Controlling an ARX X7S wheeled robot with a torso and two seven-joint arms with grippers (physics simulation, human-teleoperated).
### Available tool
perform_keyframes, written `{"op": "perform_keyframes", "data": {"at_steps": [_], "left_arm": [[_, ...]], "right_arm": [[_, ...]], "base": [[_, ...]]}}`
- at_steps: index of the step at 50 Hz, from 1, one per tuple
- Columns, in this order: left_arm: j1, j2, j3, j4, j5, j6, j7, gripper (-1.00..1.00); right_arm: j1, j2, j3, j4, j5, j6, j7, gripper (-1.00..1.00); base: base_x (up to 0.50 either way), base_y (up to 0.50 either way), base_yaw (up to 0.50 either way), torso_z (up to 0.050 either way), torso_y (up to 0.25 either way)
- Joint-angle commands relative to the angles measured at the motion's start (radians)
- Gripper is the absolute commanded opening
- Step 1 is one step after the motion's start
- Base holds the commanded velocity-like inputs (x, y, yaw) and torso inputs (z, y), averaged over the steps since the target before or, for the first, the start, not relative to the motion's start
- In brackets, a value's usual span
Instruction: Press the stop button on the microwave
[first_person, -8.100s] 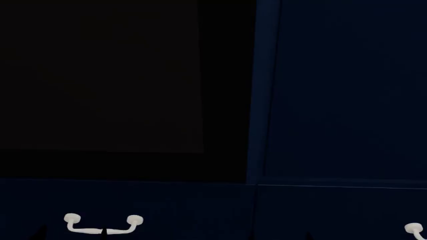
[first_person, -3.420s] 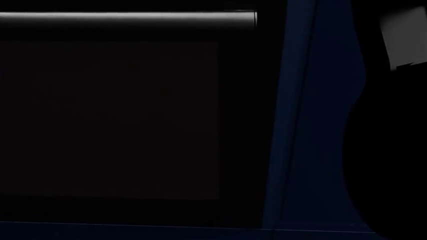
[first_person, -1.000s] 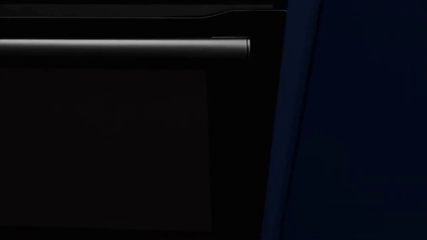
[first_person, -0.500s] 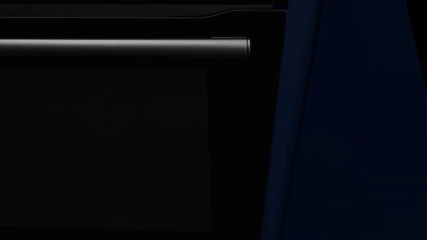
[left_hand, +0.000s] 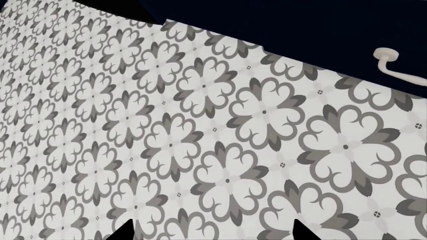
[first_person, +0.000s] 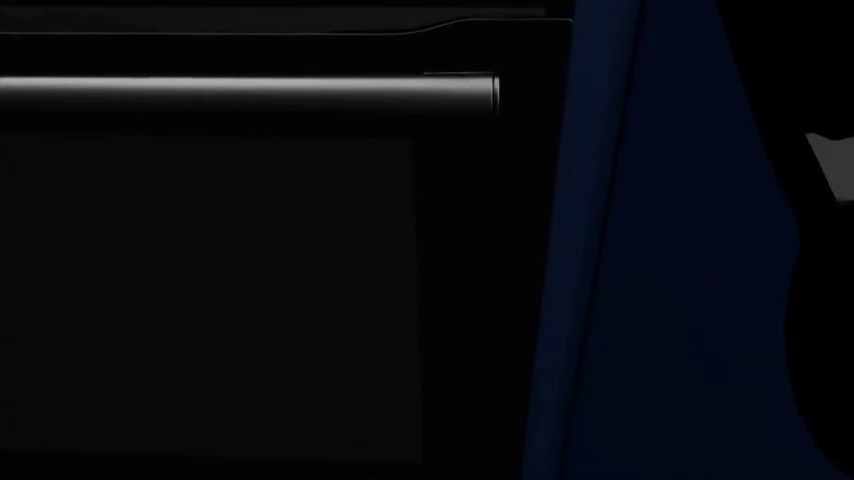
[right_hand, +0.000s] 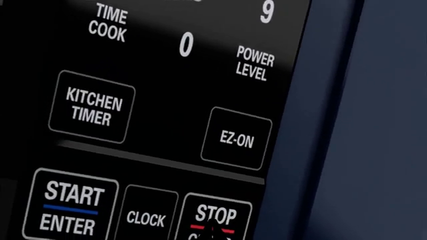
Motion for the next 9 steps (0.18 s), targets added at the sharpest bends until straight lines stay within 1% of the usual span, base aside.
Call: {"op": "perform_keyframes", "data": {"at_steps": [1, 9], "left_arm": [[0.0, 0.0, 0.0, 0.0, 0.0, 0.0, 0.0, 1.0], [0.0, 0.0, 0.0, 0.0, 0.0, 0.0, 0.0, 1.0]], "right_arm": [[-0.073, -0.027, 0.014, 0.205, -0.008, -0.173, -0.15, -1.0], [-0.083, -0.019, 0.016, 0.205, -0.009, -0.177, -0.152, -1.0]], "base": [[0.03, 0.0, 0.01, 0.01, 0.0], [0.03, 0.0, 0.01, 0.004, 0.0]]}}
